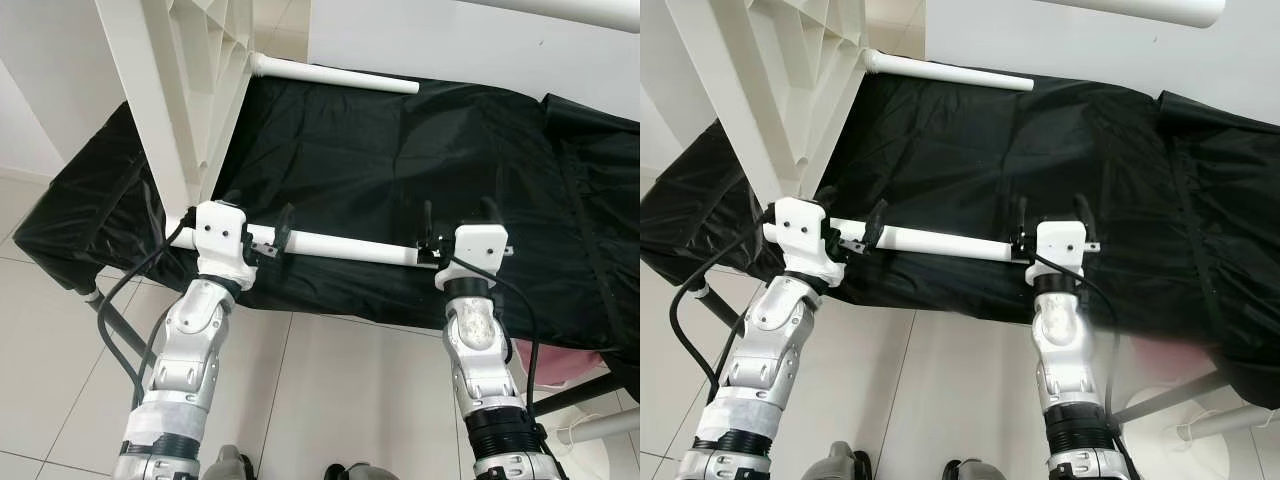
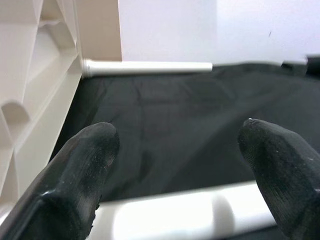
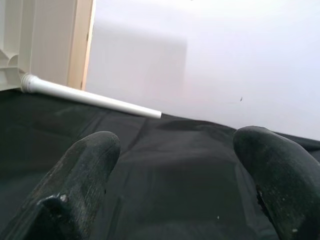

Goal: Building children table

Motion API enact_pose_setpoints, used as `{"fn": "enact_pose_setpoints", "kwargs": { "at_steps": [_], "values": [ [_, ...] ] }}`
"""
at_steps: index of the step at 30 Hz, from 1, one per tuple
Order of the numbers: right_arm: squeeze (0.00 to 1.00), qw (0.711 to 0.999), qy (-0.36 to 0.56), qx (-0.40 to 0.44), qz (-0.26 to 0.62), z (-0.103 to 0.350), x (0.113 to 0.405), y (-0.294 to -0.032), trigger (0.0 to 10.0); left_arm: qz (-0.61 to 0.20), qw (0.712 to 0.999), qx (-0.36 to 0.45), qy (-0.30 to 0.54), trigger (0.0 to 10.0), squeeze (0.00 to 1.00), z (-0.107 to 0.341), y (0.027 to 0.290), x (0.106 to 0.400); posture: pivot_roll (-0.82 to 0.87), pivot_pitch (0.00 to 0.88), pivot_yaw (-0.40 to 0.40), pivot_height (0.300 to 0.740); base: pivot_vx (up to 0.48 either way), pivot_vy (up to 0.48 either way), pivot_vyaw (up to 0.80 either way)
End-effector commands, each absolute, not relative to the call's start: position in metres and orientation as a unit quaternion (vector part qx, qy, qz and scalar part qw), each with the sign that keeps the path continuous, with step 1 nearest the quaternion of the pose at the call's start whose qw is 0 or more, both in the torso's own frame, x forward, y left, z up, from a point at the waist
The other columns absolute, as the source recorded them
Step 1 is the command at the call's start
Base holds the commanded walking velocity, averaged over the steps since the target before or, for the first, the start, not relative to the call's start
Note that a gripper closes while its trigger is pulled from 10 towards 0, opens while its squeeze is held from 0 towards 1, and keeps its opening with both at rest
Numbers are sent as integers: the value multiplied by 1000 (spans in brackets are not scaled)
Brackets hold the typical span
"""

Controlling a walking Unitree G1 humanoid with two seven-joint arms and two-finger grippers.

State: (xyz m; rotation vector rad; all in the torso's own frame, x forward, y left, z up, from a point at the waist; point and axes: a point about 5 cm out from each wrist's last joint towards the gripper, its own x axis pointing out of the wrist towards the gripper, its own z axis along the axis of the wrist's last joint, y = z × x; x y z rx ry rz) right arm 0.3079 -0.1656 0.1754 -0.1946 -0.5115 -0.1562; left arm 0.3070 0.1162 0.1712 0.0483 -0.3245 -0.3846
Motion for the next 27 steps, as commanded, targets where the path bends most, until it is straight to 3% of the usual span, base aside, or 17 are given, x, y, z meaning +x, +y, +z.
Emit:
{"fn": "enact_pose_setpoints", "kwargs": {
  "at_steps": [1, 8, 27],
  "values": [
    [0, 961, -245, -87, -90, 171, 307, -173, 10000, -172, 972, 45, -151, 10000, 0, 162, 117, 306, 27, 84, -44, 740, 0, 0, 0],
    [0, 974, -215, -22, -74, 160, 308, -169, 10000, -147, 970, 79, -175, 10000, 0, 166, 123, 309, 26, 71, -54, 740, 0, 0, 0],
    [0, 982, -184, -25, -45, 143, 307, -162, 10000, -127, 974, 68, -177, 10000, 0, 157, 134, 310, 19, 44, -54, 740, 0, 0, 0]
  ]
}}
